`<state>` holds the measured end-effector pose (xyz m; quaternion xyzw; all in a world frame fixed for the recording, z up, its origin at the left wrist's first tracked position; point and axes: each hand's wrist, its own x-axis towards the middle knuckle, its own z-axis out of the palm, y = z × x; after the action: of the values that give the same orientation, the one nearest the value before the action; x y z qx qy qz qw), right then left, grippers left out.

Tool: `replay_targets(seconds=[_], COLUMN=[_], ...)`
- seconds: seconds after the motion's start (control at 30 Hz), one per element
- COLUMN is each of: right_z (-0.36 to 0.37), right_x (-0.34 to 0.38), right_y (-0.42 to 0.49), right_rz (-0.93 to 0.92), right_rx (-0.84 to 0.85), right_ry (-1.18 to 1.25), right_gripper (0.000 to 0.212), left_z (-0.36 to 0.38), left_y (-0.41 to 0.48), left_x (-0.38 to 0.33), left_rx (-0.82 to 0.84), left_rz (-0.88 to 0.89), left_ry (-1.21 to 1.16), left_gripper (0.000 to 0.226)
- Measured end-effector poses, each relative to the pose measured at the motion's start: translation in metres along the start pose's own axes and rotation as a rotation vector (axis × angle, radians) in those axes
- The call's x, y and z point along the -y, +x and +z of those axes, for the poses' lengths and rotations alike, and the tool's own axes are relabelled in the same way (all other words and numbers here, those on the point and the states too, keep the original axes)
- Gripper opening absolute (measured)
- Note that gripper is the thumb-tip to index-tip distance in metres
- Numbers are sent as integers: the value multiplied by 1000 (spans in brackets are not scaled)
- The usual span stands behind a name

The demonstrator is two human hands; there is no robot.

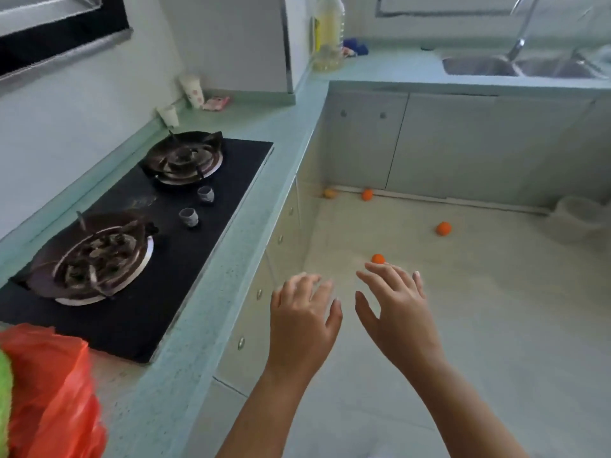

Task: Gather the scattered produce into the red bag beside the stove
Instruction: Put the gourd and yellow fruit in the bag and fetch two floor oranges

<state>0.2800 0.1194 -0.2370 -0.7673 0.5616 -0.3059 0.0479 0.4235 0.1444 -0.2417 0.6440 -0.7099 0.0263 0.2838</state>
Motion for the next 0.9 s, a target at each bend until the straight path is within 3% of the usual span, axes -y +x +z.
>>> replay_targets(seconds=[0.37,0.67,0.9], right_z=[-62,-67,-60], right_x=[-169,-260,-331], right_y=[46,89,181], right_rz=[172,295,322], right_rx=[-139,-179,-173], right_ry=[-100,-169,-252], right_gripper=[27,37,37], left_z=[106,185,255], left_y=[109,188,294], left_x=[-120,-159,-174], left_rx=[45,106,100], left_rz=[147,243,270], left_ry=[-74,-125,-173], left_gripper=[35,36,36])
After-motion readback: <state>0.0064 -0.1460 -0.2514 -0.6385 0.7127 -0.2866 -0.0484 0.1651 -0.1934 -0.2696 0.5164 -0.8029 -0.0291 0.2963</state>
